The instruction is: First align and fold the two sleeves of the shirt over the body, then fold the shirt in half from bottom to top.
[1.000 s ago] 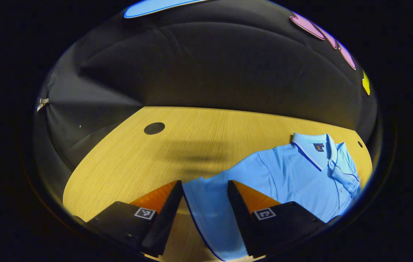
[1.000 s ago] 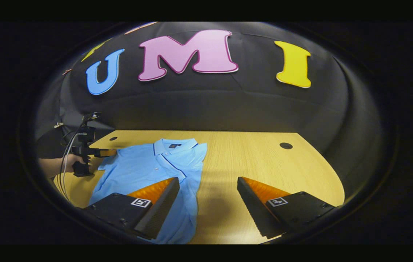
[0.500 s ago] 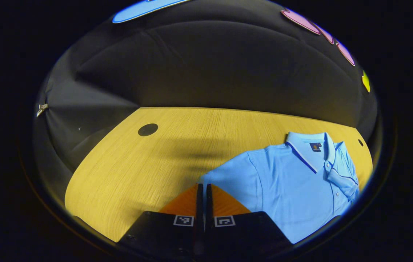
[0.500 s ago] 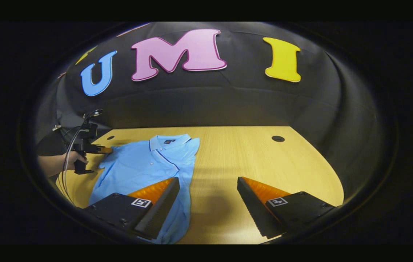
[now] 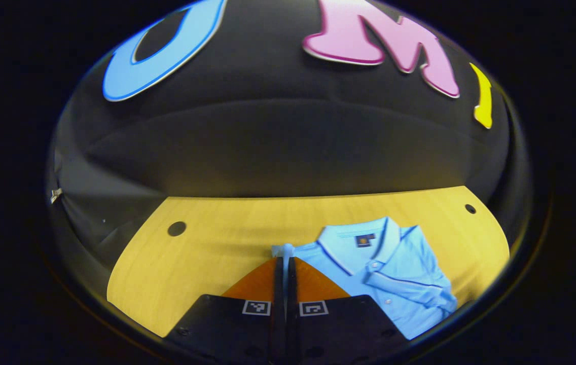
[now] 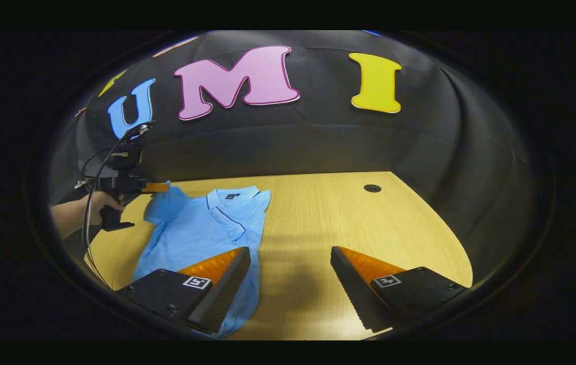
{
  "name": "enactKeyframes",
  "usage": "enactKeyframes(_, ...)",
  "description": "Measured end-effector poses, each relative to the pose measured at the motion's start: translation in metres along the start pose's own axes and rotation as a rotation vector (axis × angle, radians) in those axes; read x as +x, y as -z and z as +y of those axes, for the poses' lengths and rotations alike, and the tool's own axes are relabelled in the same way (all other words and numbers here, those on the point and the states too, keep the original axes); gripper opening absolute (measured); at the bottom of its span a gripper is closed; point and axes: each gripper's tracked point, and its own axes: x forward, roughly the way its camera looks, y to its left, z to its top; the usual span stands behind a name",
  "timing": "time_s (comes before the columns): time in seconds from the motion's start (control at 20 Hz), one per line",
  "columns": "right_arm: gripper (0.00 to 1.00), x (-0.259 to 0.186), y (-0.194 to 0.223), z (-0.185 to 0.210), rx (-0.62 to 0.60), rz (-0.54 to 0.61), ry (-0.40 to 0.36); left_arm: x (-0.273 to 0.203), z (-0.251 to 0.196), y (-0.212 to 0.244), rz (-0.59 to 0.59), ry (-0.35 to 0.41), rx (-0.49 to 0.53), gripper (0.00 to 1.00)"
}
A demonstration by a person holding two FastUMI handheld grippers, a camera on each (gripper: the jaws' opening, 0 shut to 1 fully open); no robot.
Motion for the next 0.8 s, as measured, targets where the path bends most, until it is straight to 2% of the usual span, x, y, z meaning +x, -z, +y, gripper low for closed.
enactKeyframes(0.15,0.99,-0.014,0.006,0.002,0.004,0.004,-0.003,-0.002,-0.047,0.006,0.015,0.071,-0.024,0.07)
enactKeyframes(0.2,0.99,-0.020,0.007,0.001,0.009,0.004,-0.002,-0.005,-0.063,0.006,0.016,0.098,-0.037,0.14)
enactKeyframes(0.3,0.99,-0.032,0.016,-0.002,0.012,0.017,0.013,-0.016,-0.078,0.007,0.013,0.129,-0.053,0.23)
enactKeyframes(0.45,0.99,-0.050,0.028,-0.005,0.020,0.045,0.033,-0.045,-0.085,0.005,-0.004,0.176,-0.084,0.62)
enactKeyframes(0.55,0.99,-0.065,0.033,-0.004,0.032,0.054,0.041,-0.073,-0.077,0.007,-0.020,0.185,-0.100,0.80)
enactKeyframes(0.6,1.00,-0.073,0.033,-0.003,0.038,0.054,0.045,-0.089,-0.067,0.009,-0.029,0.173,-0.100,0.84)
enactKeyframes(0.65,0.99,-0.081,0.034,-0.001,0.046,0.054,0.047,-0.106,-0.060,0.012,-0.040,0.166,-0.098,0.96)
enactKeyframes(0.7,0.99,-0.088,0.035,0.003,0.052,0.055,0.046,-0.127,-0.054,0.016,-0.052,0.169,-0.098,0.96)
enactKeyframes(0.75,0.99,-0.097,0.039,0.007,0.058,0.060,0.046,-0.148,-0.047,0.020,-0.059,0.167,-0.095,0.92)
enactKeyframes(0.8,0.99,-0.103,0.041,0.011,0.065,0.067,0.045,-0.167,-0.040,0.027,-0.062,0.164,-0.092,0.97)
